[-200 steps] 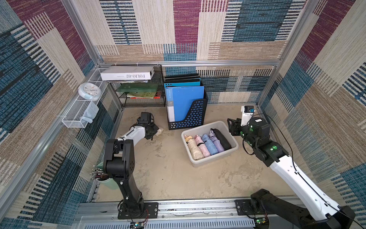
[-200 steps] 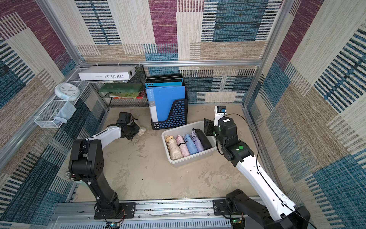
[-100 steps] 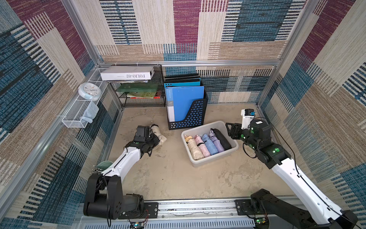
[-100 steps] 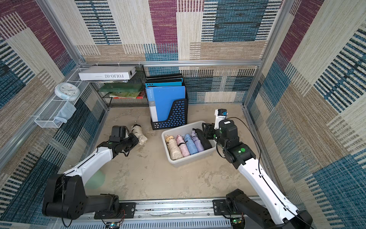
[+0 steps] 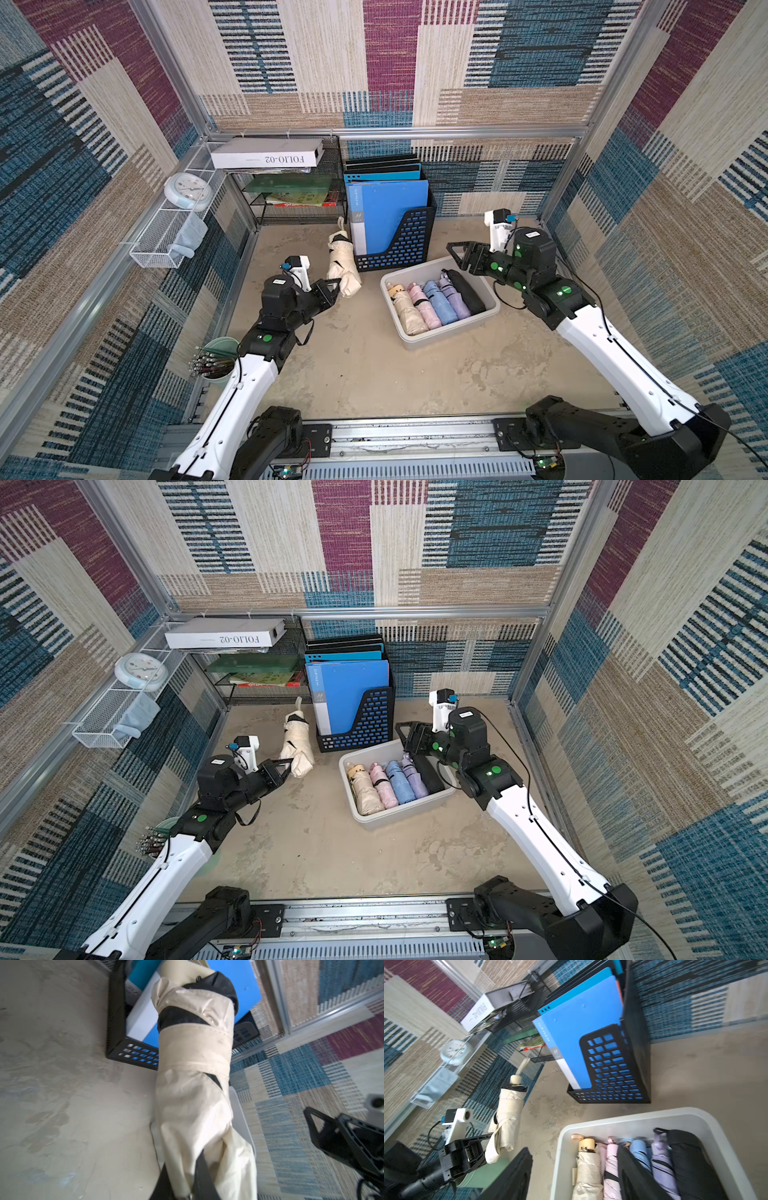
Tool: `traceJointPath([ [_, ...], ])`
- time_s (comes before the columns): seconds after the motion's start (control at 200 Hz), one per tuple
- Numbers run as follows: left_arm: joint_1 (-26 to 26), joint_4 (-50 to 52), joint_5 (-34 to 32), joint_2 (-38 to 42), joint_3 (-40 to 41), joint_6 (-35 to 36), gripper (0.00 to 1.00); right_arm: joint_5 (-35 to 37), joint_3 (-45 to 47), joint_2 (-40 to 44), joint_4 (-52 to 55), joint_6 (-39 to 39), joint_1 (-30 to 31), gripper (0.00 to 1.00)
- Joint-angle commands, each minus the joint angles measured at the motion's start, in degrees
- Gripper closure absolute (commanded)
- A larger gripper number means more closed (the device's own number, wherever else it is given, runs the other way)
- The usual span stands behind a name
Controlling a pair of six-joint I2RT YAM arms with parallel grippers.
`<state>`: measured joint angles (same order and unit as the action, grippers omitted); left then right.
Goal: Put the umbrella into the storage box
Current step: Pick up the umbrella from the center of the board.
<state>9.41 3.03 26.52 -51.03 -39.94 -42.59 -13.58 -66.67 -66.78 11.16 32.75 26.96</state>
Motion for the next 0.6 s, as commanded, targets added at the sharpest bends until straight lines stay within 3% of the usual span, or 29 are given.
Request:
traceJointPath([
  [0.0, 1.66, -8.11, 6.06, 1.18, 0.17, 0.96, 1.00, -7.94, -2.00, -2.50, -5.04, 1.13, 1.77, 0.29],
  [0.115, 4.11, -10.95, 9.52, 1.13, 0.11, -0.03, 1.00, -11.74, -2.50, -5.24, -8.76, 2.12, 3.70, 0.28],
  [0.351, 9.52, -14.59, 9.19, 0.49, -0.89, -0.17, 1.00, -21.16, -2.24, -10.69, -16.52, 7.52, 6.68, 0.27],
  [0.596, 13.62, -16.57, 10.38, -2.79, -3.23, 0.54, 1.00, -19.90, -1.27, -13.63, -22.85, 13.21, 8.95, 0.28],
])
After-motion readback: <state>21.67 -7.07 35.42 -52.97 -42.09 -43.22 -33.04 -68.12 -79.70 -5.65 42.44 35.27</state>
